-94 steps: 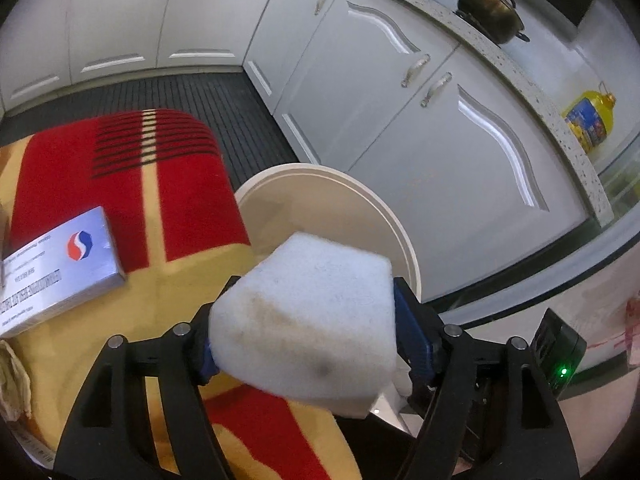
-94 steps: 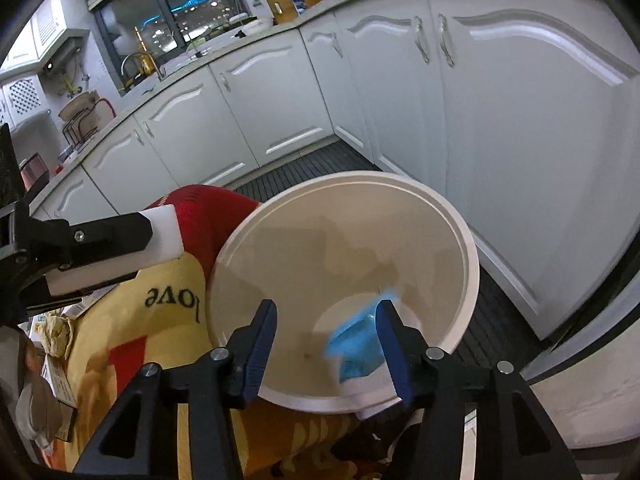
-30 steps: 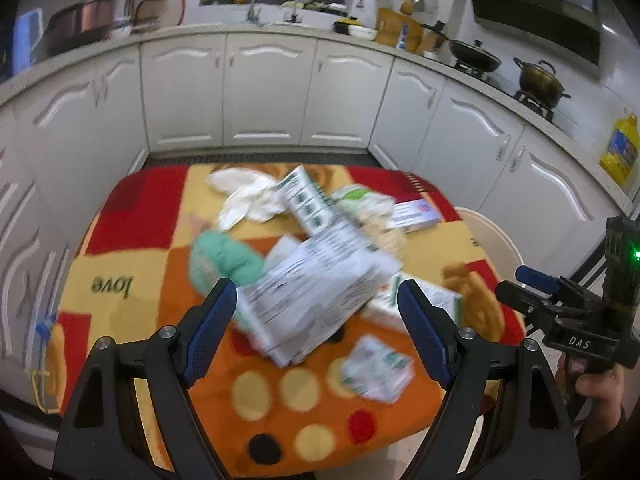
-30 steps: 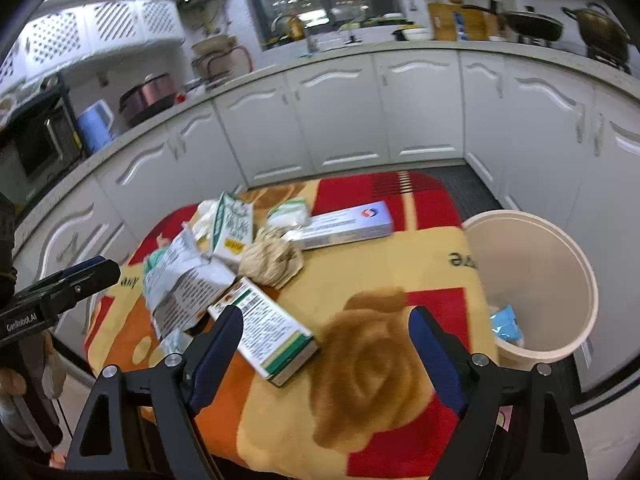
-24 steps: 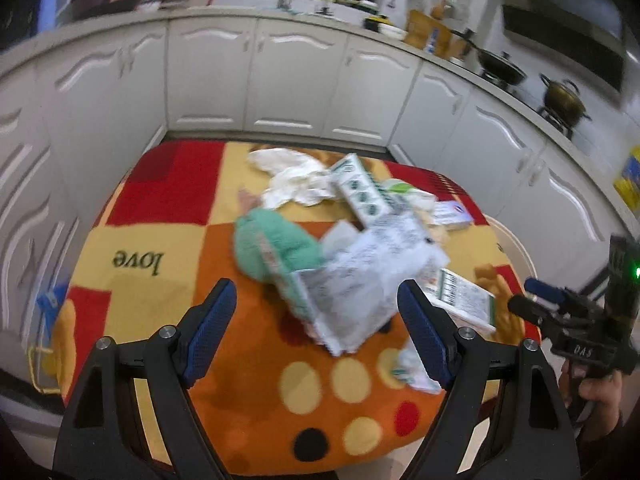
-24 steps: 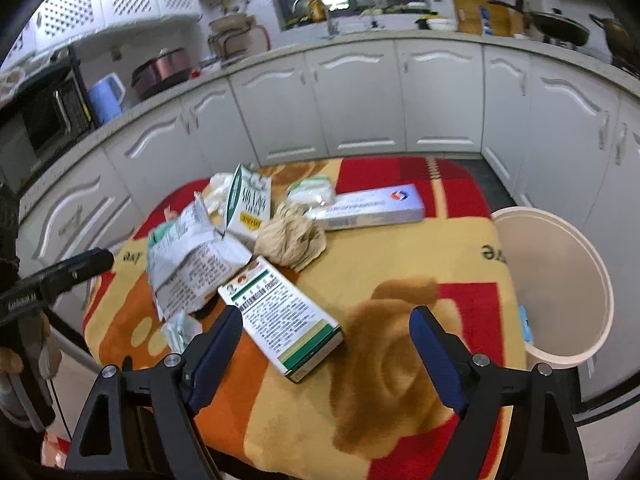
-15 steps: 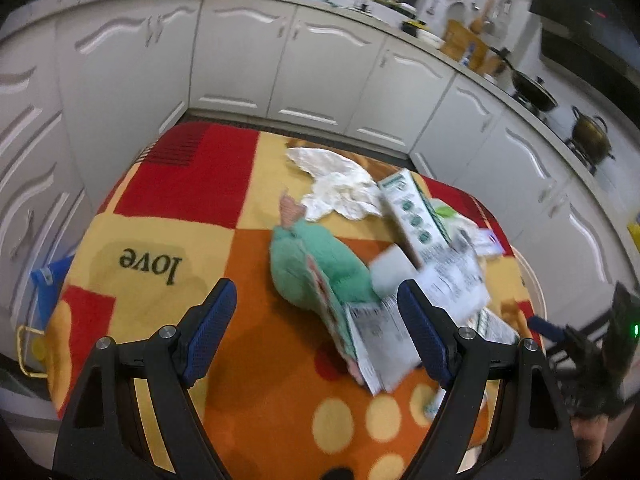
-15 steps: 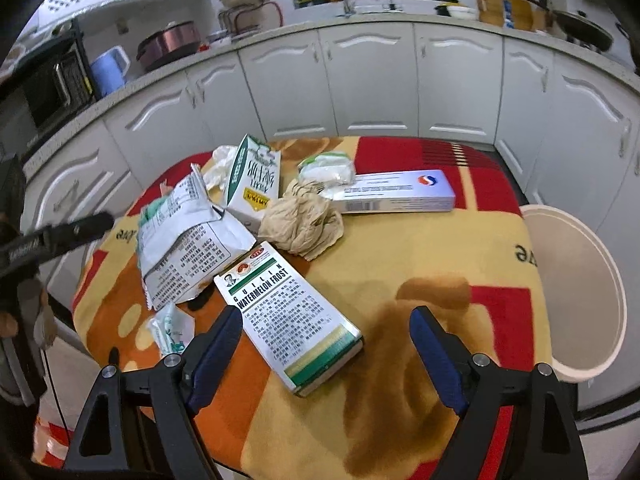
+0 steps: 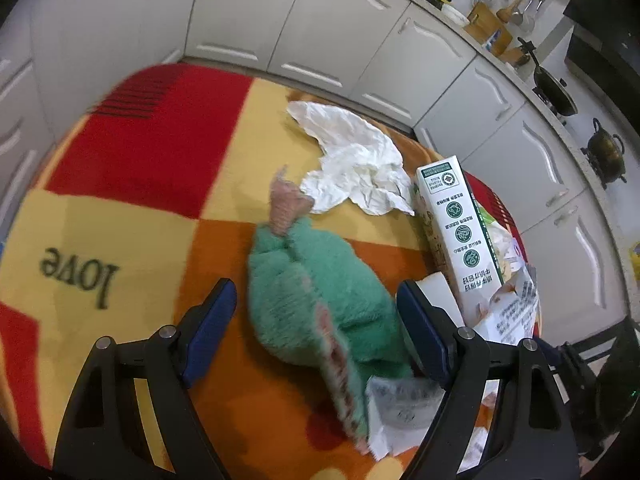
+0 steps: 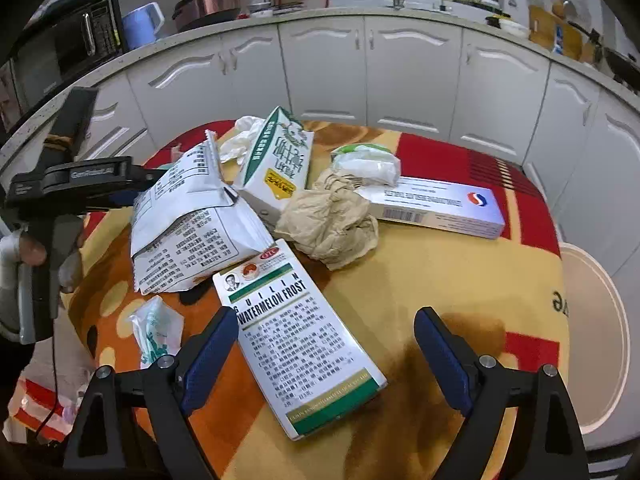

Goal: Collect trash
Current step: 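Grasp the green towel with the left tool while the right tool grasps the Watermelon Frost box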

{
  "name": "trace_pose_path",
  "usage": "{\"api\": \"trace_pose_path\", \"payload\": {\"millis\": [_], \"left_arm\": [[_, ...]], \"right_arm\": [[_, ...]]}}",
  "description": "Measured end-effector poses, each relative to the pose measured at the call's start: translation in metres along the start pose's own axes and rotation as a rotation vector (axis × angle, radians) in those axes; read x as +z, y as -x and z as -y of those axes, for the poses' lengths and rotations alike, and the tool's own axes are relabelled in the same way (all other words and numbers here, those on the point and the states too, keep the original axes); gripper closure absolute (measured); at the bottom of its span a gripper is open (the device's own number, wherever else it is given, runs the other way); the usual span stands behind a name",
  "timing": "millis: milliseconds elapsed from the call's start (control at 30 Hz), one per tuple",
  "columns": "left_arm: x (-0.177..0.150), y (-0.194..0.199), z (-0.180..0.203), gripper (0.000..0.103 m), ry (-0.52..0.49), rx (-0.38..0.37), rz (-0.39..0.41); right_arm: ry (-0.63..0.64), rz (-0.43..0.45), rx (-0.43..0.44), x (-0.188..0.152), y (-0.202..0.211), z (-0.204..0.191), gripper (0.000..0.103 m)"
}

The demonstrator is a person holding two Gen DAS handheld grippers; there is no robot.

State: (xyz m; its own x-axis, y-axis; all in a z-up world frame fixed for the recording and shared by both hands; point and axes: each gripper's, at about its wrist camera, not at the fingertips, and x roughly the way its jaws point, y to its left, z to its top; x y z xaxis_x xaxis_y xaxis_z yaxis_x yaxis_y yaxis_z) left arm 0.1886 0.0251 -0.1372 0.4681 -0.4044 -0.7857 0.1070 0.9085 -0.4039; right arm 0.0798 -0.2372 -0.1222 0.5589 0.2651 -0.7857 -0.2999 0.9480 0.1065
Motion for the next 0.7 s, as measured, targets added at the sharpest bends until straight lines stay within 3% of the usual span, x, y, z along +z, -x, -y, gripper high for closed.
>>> {"api": "trace_pose_path", "payload": {"millis": [167, 200, 233, 433, 700], "left_arm": [[0.003, -0.003, 0.0, 0.039, -0.014, 0.0, -0.007], [0.003, -0.001, 0.0, 0.041, -0.018, 0.0, -0.005], [0.003, 0.002, 0.0, 0.043, -0.019, 0.0, -0.003], [0.015, 0.039, -0.012, 0.044, 0.0, 0.022, 0.099], [0.02, 0.092, -0.008, 0.044, -0.04, 0.055, 0.229]], "right_arm": [[0.055, -0.023, 0.015, 0.0, -0.01, -0.007, 0.016], [0.054, -0.025, 0.026, 0.0, -0.012, -0.008, 0.019], [0.049, -0.024, 0.054, -0.001, -0.013, -0.008, 0.035], [0.037, 0.004, 0.053, -0.004, -0.003, -0.012, 0.05], [-0.017, 0.082, 0.038, -0.009, 0.034, -0.003, 0.052]]}}
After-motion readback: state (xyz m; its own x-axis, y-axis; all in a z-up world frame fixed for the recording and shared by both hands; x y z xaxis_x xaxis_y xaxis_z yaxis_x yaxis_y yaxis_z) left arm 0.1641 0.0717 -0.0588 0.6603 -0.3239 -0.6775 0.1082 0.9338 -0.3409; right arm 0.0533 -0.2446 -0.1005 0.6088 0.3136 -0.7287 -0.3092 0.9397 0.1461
